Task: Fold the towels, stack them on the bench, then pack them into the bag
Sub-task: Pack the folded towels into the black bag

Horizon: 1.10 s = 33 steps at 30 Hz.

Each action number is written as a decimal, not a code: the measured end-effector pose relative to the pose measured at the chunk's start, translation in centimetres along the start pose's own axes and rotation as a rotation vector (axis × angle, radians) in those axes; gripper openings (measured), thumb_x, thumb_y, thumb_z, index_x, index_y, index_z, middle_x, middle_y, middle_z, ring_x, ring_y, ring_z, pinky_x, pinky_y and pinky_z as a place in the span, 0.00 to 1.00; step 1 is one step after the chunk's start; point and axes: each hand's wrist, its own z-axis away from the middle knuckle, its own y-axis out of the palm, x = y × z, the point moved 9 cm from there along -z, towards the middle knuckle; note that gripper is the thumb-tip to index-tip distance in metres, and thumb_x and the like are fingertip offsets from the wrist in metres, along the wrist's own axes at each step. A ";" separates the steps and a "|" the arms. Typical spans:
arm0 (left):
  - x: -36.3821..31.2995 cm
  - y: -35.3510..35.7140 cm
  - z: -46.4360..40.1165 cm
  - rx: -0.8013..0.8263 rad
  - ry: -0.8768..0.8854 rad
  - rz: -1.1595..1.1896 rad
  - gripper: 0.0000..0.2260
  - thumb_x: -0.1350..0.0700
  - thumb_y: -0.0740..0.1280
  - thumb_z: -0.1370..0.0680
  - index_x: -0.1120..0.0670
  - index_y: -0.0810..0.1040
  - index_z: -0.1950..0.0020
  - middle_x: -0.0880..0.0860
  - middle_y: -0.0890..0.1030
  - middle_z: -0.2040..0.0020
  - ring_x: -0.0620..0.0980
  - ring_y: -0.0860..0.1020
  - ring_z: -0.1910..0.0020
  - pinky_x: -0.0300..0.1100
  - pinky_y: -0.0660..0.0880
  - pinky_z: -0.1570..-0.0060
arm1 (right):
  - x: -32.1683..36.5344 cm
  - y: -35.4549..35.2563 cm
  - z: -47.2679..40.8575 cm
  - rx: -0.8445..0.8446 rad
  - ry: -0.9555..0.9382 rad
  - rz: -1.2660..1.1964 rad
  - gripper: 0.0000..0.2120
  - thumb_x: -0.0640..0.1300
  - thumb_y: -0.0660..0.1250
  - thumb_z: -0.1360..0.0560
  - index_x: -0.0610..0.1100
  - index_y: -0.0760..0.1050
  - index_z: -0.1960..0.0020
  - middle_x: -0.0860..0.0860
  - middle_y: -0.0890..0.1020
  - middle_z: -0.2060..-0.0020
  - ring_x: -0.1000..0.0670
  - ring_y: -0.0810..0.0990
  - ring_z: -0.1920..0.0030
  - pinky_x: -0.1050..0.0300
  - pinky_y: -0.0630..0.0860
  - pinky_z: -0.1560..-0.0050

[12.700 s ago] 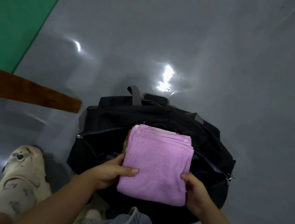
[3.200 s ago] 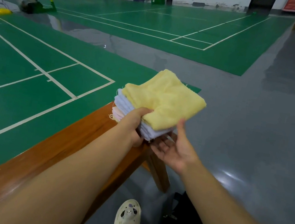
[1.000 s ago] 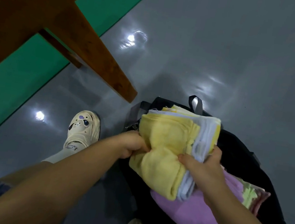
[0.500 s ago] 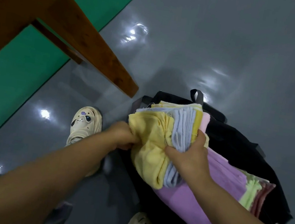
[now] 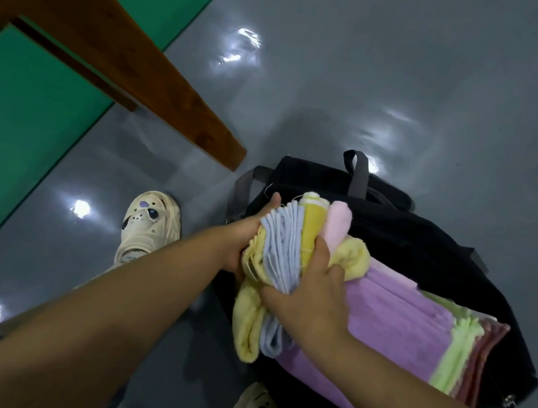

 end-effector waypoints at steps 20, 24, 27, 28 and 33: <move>-3.5 -1.5 -1.2 -0.061 0.165 0.090 0.35 0.28 0.51 0.26 0.56 0.80 0.46 0.60 0.84 0.51 0.57 0.82 0.51 0.49 0.76 0.51 | 0.0 -2.6 -3.0 0.289 -0.003 -0.405 0.42 0.60 0.71 0.32 0.56 0.54 0.26 0.54 0.67 0.40 0.50 0.72 0.42 0.54 0.73 0.45; -4.3 -1.9 0.4 -0.090 0.198 0.010 0.35 0.28 0.51 0.26 0.55 0.80 0.45 0.58 0.84 0.50 0.56 0.82 0.49 0.48 0.76 0.47 | -4.0 -7.4 -5.1 0.022 0.133 -0.595 0.26 0.60 0.67 0.28 0.49 0.70 0.35 0.48 0.79 0.44 0.49 0.80 0.49 0.48 0.78 0.46; -4.3 -1.1 1.2 -0.052 0.228 -0.049 0.37 0.27 0.53 0.31 0.55 0.79 0.40 0.58 0.83 0.44 0.56 0.80 0.44 0.48 0.75 0.42 | -5.3 -7.4 -6.7 0.004 0.298 -0.816 0.20 0.58 0.61 0.23 0.43 0.72 0.41 0.44 0.78 0.47 0.50 0.78 0.51 0.49 0.76 0.43; -4.3 -1.0 1.3 -0.050 0.239 -0.070 0.38 0.27 0.54 0.33 0.54 0.79 0.39 0.57 0.83 0.44 0.55 0.81 0.44 0.48 0.75 0.42 | -4.5 -6.6 -6.9 0.081 0.315 -0.914 0.18 0.57 0.61 0.22 0.42 0.73 0.45 0.43 0.79 0.48 0.50 0.78 0.52 0.52 0.76 0.45; -5.6 -2.1 1.2 -0.040 0.354 -0.073 0.35 0.27 0.56 0.32 0.50 0.80 0.39 0.57 0.81 0.40 0.56 0.79 0.40 0.55 0.69 0.33 | -0.5 -4.2 -8.7 0.261 0.229 -0.881 0.27 0.64 0.60 0.24 0.43 0.72 0.37 0.47 0.78 0.48 0.49 0.77 0.49 0.54 0.71 0.39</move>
